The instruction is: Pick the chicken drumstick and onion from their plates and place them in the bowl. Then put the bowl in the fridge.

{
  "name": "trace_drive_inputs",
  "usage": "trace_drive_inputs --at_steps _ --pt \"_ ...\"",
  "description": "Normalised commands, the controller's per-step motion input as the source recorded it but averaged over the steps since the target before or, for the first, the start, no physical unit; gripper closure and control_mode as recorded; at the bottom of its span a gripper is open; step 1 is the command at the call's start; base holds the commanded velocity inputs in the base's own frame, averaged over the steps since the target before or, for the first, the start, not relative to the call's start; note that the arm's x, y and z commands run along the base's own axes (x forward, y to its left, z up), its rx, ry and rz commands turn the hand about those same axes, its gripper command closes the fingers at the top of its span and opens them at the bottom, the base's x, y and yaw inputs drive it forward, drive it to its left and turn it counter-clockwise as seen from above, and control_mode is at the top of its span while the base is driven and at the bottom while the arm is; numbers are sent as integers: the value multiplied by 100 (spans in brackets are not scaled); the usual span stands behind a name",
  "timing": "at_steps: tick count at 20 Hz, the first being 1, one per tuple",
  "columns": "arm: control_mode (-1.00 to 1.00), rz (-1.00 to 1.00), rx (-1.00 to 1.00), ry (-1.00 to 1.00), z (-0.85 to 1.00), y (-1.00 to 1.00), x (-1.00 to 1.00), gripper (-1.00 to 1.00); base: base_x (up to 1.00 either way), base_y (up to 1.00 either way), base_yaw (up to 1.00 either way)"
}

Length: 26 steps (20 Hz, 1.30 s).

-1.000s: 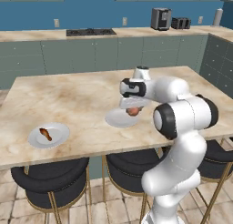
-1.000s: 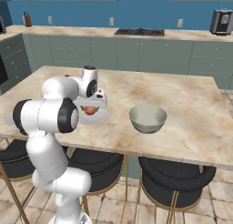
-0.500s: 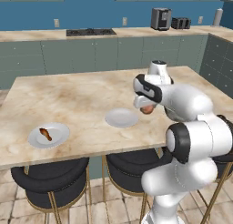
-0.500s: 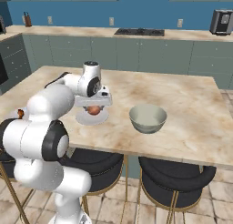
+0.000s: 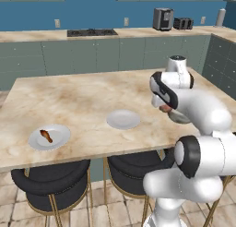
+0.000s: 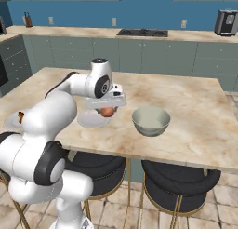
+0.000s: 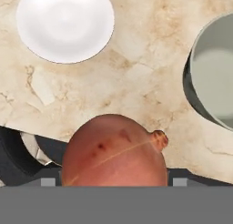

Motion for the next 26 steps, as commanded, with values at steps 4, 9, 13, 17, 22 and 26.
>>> trace_drive_inputs --at_steps 4,9,13,17,22,26 --pt "-100 -12 -9 12 15 -69 9 100 0 0 0" --pt "-100 -5 0 11 1 -72 27 100 0 0 0" --pt "-100 -6 0 7 -1 -67 35 100 0 0 0" --pt "-100 -2 2 0 -11 -52 43 100 0 0 0" --pt "-100 -9 0 4 -20 -24 57 100 0 0 0" --pt "-100 -13 1 9 -36 0 60 100 0 0 0"
